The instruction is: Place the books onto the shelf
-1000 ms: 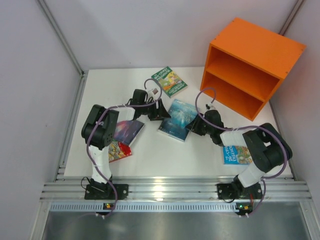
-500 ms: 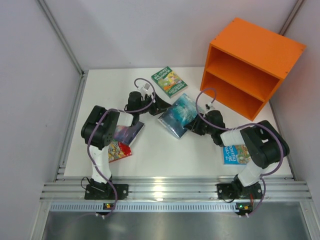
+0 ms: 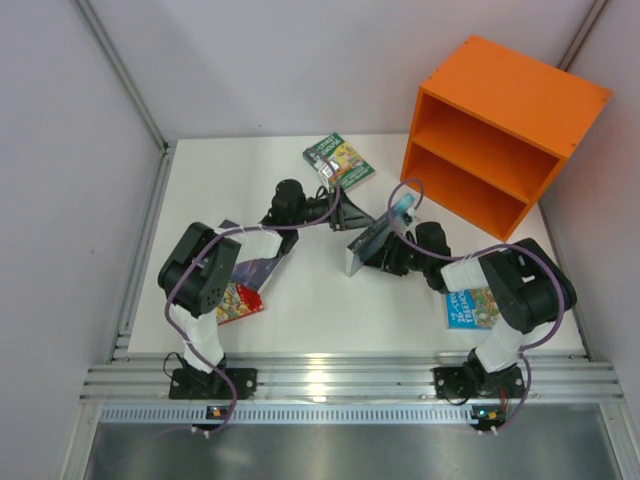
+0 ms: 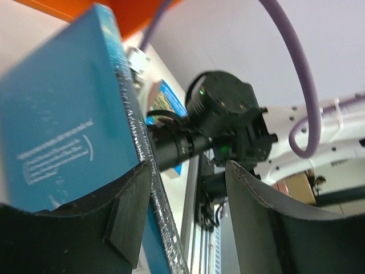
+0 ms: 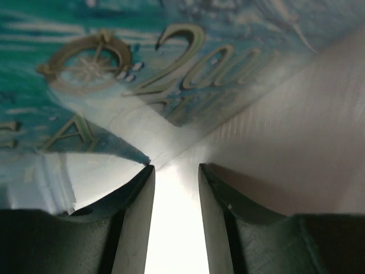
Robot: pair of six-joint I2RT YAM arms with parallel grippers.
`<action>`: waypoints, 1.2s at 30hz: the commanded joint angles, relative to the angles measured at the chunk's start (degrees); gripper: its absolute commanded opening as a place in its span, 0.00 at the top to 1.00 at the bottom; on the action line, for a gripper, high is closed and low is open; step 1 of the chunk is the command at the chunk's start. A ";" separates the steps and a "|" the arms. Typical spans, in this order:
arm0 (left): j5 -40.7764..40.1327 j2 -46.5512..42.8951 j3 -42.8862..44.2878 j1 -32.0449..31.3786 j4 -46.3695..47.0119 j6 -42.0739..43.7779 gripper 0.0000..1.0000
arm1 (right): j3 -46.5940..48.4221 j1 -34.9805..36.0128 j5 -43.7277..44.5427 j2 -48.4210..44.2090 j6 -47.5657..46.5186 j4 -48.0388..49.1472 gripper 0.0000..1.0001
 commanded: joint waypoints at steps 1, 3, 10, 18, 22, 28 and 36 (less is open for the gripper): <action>9.35 1.47 -2.31 -2.65 -16.72 7.08 0.39 | 0.76 -1.30 2.91 1.49 -4.99 -2.67 0.61; 8.39 1.38 -2.05 -2.65 -19.70 9.36 0.39 | 0.85 -1.65 2.91 1.40 -5.25 -2.94 0.60; 2.51 1.55 1.64 -2.65 -40.43 24.99 0.36 | -0.20 -2.44 3.78 -1.40 -5.17 -3.47 0.58; -4.35 3.13 5.51 -1.78 -48.63 29.59 0.38 | -0.03 -2.70 2.47 -5.45 -3.68 -3.47 0.46; -8.57 2.08 4.46 0.42 -50.21 29.59 0.39 | -0.64 -2.71 2.21 -8.44 -2.79 -2.94 0.43; -10.16 1.29 3.05 4.46 -50.13 27.57 0.38 | 0.06 -2.79 -0.25 -10.81 0.36 -0.57 0.37; -8.05 3.75 4.54 4.99 -49.16 26.34 0.39 | -0.03 -2.88 -2.19 -10.29 7.39 7.86 0.27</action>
